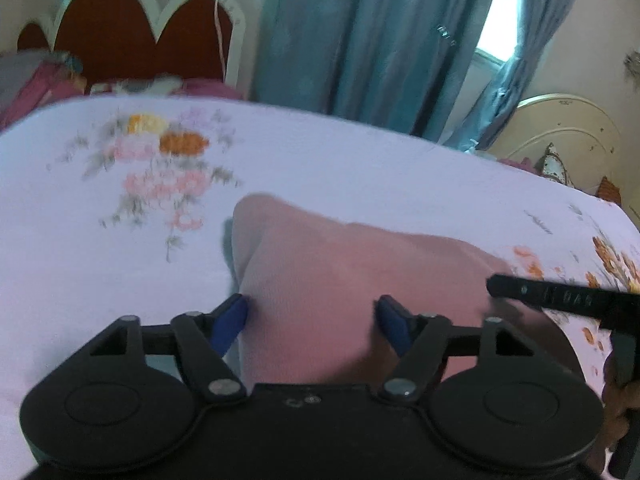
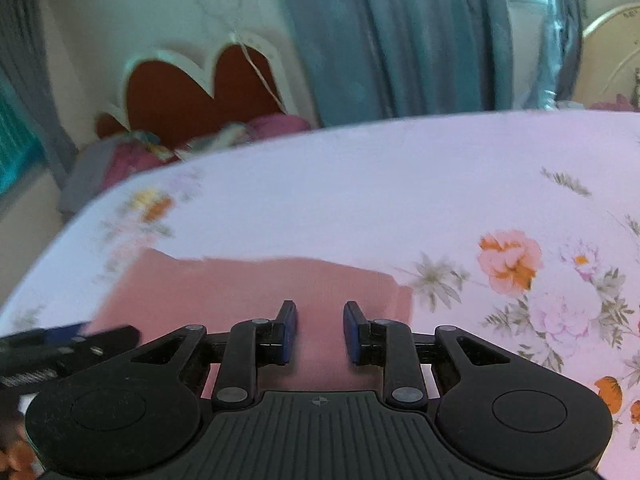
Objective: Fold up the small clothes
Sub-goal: 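Open both tools and press the folded bundle flat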
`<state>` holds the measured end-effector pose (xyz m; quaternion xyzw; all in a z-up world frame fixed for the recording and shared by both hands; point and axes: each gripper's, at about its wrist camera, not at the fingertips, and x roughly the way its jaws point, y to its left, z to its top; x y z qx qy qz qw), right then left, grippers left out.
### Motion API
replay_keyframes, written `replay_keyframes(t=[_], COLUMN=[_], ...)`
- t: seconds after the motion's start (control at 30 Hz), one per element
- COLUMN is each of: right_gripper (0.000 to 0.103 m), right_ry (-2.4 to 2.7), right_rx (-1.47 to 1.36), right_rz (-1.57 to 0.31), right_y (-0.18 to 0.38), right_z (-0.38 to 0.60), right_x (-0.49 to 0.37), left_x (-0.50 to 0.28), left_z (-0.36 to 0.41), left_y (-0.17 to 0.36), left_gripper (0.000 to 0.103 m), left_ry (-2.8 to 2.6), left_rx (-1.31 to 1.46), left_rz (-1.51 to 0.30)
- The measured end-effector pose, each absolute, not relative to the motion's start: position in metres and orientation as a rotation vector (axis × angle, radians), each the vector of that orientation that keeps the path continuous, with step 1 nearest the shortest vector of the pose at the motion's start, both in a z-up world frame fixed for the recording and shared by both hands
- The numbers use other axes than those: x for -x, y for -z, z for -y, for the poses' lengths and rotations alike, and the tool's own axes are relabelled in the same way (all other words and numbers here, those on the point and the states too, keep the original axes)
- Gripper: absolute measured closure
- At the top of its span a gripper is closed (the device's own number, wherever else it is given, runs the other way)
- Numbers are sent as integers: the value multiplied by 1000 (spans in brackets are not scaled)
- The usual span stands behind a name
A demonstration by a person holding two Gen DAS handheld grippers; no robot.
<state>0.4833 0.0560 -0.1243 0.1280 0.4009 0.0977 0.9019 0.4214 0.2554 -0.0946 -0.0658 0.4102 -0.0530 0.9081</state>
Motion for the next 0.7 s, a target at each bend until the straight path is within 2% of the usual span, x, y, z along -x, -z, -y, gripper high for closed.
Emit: replay_keyframes(t=[0.13,0.2,0.43,0.63,0.7], right_gripper=[77,77,77,77,77], right_ry=[-189,-179,-259,-194,-180], right_rx=[-281,-276,-240,-123,-194], right_rz=[-826,-816,-776,-826,-862], right_y=[130,122,92,110,122], right_z=[-54,-54,-53,-55,-44], right_x=[-486,-479,-407,-363,-359], left_x=[-425,-416,-364,-327,-327], left_z=[-271,-267,-255,-248,-250], left_y=[105,96,71,84,91], left_gripper=[25,30,31,29,29], left_ry=[102,103,153,157,155], left_rx=[273,238,150,132,157], left_rz=[-887,-865,-830,-889,-913])
